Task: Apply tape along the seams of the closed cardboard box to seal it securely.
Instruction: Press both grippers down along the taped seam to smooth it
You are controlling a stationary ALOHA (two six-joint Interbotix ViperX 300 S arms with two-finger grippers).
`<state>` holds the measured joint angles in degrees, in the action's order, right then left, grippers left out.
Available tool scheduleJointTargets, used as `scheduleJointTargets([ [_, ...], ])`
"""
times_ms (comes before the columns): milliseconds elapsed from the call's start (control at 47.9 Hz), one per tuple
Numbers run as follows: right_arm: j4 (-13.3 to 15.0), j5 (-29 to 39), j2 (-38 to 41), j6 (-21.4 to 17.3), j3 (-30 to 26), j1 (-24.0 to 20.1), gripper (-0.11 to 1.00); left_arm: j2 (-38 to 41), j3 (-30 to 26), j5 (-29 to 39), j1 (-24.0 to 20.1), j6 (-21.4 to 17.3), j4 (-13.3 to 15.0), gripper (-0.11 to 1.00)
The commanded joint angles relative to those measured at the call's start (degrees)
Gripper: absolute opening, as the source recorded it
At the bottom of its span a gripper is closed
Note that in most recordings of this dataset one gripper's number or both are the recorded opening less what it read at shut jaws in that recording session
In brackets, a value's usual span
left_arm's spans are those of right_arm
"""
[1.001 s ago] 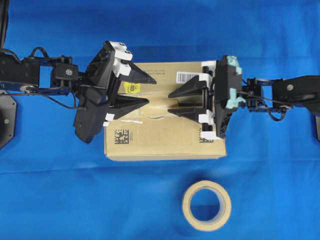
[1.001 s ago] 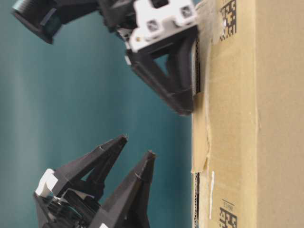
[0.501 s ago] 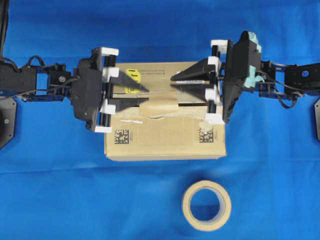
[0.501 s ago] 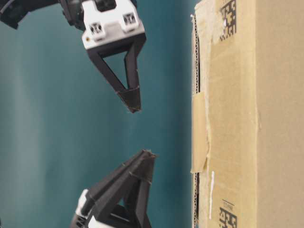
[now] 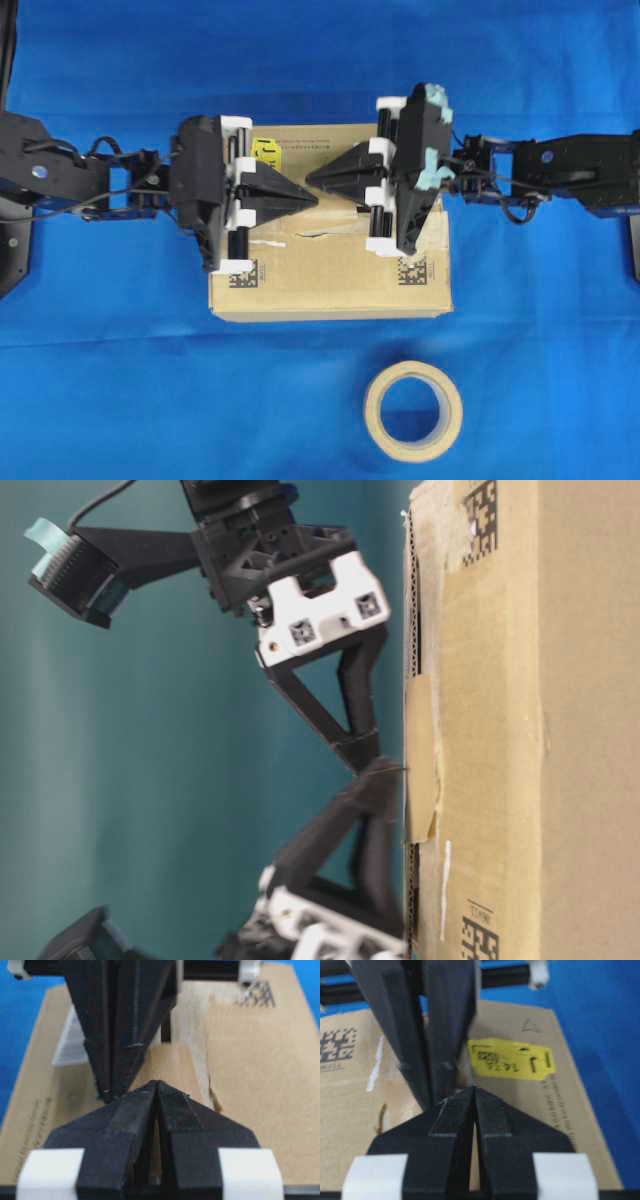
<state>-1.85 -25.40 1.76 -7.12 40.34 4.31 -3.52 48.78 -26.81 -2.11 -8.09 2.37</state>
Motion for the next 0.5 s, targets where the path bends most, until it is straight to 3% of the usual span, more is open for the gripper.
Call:
scheduleJointTargets([
  [0,0.0,-0.4,0.2,-0.1,-1.2,-0.5,-0.02,0.6,-1.1,-0.5,-0.4,0.2,0.2,0.0],
  [480,-1.4,0.9,2.5,-0.6,1.4,-0.6,-0.02,0.4,5.0,-0.5,-2.0,5.9,0.2,0.0],
])
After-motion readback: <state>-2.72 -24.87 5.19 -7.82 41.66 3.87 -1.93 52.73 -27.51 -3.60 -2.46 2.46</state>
